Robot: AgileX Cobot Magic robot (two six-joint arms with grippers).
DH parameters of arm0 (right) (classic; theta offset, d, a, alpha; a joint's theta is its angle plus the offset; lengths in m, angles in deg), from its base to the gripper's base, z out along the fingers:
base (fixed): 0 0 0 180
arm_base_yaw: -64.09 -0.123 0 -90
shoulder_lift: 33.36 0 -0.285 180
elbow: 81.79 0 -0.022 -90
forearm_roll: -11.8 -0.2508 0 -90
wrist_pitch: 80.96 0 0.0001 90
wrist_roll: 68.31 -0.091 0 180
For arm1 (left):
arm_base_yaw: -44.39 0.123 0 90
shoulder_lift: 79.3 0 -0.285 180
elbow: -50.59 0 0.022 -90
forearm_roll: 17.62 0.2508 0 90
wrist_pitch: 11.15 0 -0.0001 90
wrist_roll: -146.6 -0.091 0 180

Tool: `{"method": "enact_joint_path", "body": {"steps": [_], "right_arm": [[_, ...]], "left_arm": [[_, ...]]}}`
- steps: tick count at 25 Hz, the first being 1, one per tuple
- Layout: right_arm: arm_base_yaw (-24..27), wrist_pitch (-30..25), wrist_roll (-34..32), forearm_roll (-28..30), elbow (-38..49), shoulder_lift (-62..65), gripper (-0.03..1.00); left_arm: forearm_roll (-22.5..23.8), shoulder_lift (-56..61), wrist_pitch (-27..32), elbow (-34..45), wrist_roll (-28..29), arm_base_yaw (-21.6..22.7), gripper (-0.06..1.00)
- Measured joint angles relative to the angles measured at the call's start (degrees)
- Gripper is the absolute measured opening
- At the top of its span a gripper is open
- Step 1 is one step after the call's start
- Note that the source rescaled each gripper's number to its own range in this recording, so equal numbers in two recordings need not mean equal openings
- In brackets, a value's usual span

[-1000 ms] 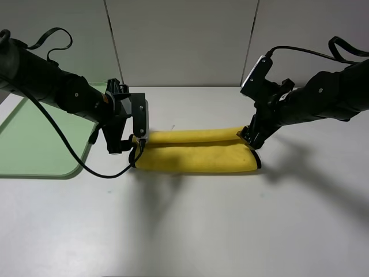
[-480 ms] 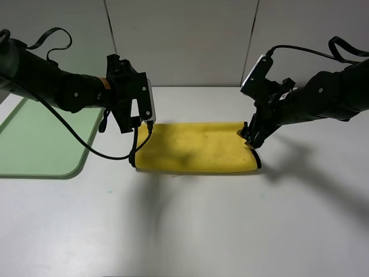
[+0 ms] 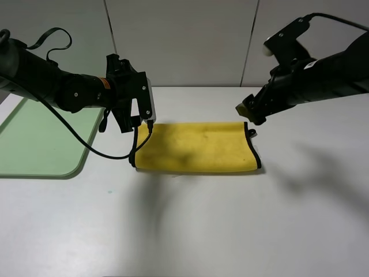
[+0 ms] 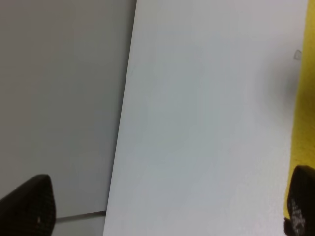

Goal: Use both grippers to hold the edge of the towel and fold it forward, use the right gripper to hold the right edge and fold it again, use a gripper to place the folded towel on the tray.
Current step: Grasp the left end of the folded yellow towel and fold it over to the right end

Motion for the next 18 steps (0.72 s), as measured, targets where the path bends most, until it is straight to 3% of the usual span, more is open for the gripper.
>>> {"method": "enact_joint_path", "body": {"steps": [5,10,13,18], "right_arm": [[0.0,-12.0,-15.2,4.5,0.0,13.2,1.0],[0.0,-25.5,-38.4,20.3,0.0,27.5,1.0],[0.0,-35.7,-48.8,29.7,0.0,36.3,1.0],[0.0,-50.7,-52.6,34.4,0.0,50.6,1.0]], "left_arm": [[0.0,0.0,0.0,0.0,0.0,0.0,0.93],[0.0,0.0,0.0,0.0,0.0,0.0,0.93],[0.0,0.0,0.0,0.0,0.1,0.0,0.93],[0.0,0.0,-0.5,0.0,0.1,0.0,0.93]]}}
